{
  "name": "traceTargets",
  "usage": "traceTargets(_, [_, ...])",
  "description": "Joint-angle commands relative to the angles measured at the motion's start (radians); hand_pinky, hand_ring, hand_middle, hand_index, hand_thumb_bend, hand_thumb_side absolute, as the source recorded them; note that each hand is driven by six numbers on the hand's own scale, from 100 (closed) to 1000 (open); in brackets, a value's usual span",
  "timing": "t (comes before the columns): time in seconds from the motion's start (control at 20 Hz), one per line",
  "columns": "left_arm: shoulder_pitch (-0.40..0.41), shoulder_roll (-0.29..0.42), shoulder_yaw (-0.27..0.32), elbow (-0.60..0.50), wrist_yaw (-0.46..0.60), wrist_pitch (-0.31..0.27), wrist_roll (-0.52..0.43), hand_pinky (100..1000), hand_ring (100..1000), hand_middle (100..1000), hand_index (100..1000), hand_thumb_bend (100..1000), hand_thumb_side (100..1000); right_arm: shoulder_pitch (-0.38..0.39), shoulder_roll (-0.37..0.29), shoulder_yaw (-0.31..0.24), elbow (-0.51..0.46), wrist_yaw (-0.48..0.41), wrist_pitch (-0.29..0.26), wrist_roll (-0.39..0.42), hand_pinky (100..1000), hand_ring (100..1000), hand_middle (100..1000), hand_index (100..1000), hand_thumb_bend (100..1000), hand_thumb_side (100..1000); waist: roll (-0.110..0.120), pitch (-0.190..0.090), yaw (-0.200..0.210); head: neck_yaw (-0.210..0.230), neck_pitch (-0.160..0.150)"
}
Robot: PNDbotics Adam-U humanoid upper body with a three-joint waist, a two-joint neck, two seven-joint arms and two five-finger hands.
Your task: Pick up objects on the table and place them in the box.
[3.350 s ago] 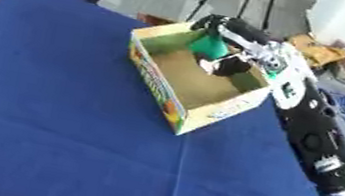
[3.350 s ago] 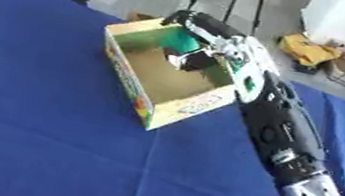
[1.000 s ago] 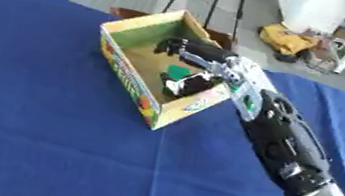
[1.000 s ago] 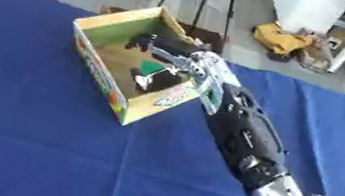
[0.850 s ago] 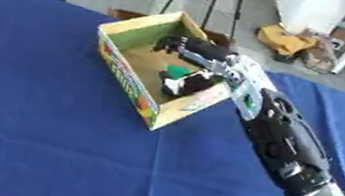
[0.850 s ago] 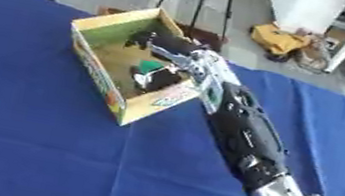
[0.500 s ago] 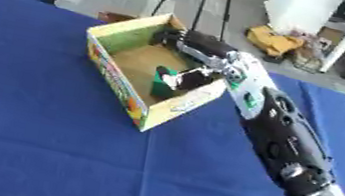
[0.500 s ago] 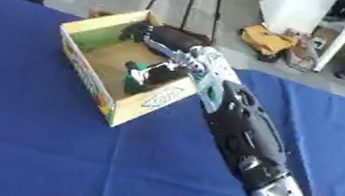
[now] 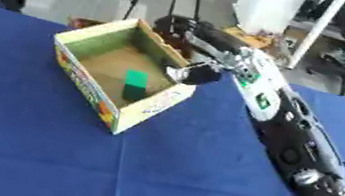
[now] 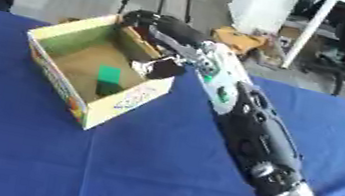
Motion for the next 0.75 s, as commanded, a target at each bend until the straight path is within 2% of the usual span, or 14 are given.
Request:
traceTargets(0.05, [-0.006, 0.027, 0.016, -0.014, 0.003, -0.001, 0.011, 639, 549, 548, 665, 380, 1000, 0.015, -0.061, -0.023, -0.078, -0.088, 0.027, -0.015, 699, 809, 925, 939, 100, 349, 0.016, -0.021, -0.02, 0.017, -0.002])
traceTargets(0.2, [-0.011, 0.03, 0.024, -0.015, 0.005, -0.003, 0.022, 638, 551, 550, 665, 378, 1000, 0.065, -0.077, -0.046, -0.128, -0.174, 0.064, -0.042, 686, 788, 913, 940, 100, 381, 0.028, -0.02, -0.061, 0.038, -0.006])
traceTargets(0.45, [-0.033, 0.031, 0.04, -0.02, 0.014, -0.005, 0.042, 639, 555, 554, 665, 376, 1000, 0.142, -0.084, -0.085, -0.193, -0.324, 0.127, -0.103, 657, 747, 885, 938, 100, 459, 0.045, -0.021, -0.107, 0.068, -0.011])
traceTargets(0.7, [-0.045, 0.027, 0.063, -0.026, 0.029, -0.007, 0.067, 639, 561, 562, 665, 378, 1000, 0.212, -0.052, -0.119, -0.244, -0.492, 0.192, -0.16, 629, 706, 861, 932, 100, 635, 0.064, -0.033, -0.141, 0.1, -0.01])
traceTargets(0.75, [-0.046, 0.025, 0.068, -0.027, 0.033, -0.007, 0.073, 639, 561, 562, 665, 380, 1000, 0.225, -0.043, -0.124, -0.253, -0.528, 0.206, -0.167, 626, 702, 858, 931, 100, 639, 0.068, -0.037, -0.145, 0.108, -0.01])
